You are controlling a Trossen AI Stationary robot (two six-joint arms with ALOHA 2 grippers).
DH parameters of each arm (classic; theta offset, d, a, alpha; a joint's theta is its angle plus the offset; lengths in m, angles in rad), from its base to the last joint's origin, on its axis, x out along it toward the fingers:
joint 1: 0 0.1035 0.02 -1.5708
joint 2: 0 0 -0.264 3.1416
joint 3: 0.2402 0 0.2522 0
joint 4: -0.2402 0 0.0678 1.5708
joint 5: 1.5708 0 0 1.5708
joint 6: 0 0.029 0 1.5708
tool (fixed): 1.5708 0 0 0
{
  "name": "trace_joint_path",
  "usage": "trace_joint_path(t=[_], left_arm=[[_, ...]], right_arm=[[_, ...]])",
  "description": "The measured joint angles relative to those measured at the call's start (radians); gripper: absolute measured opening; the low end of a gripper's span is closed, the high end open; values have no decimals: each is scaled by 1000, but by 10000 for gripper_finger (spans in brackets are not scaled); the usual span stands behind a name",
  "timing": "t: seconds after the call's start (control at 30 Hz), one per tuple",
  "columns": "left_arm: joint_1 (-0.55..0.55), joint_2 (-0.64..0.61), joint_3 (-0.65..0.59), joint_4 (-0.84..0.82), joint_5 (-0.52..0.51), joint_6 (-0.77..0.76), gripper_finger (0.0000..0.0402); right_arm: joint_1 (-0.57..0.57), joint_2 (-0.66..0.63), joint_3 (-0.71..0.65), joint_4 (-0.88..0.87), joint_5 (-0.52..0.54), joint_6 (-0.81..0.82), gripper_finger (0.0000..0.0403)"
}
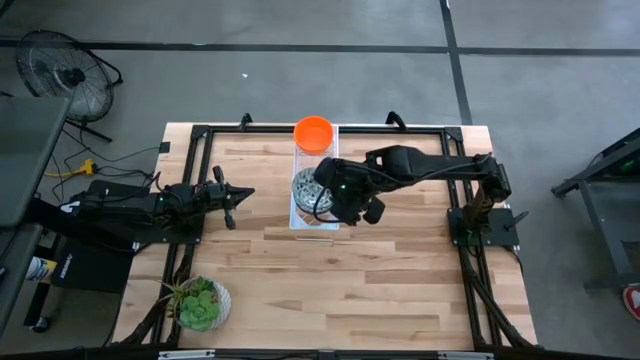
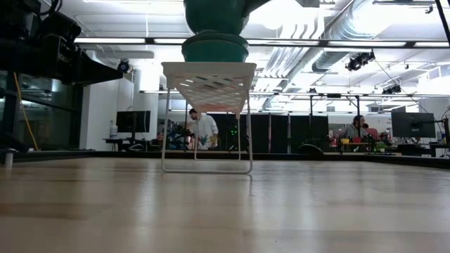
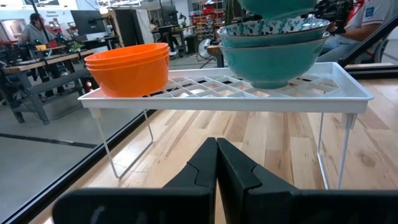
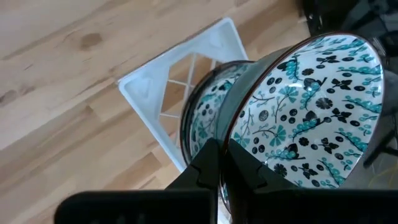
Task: Pick & Place Mini bowls
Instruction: Stack the blue white pattern bowl on top of the other blue white pattern bowls on the shelf
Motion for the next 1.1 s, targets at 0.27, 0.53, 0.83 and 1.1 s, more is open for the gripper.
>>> trace_joint_path(t=[0.27, 0.53, 0.83, 1.1], left_arm=[[0, 0, 0, 0, 0, 0, 1], [0, 0, 0, 0, 0, 0, 1], [0, 0, 0, 0, 0, 0, 1], [0, 0, 0, 0, 0, 0, 1]], right_arm=[[19, 0, -49, 31, 86, -75, 0], [22, 0, -77, 61, 129, -113, 0], [21, 0, -76, 66, 111, -108, 0], [21, 0, -76, 73, 85, -66, 0]])
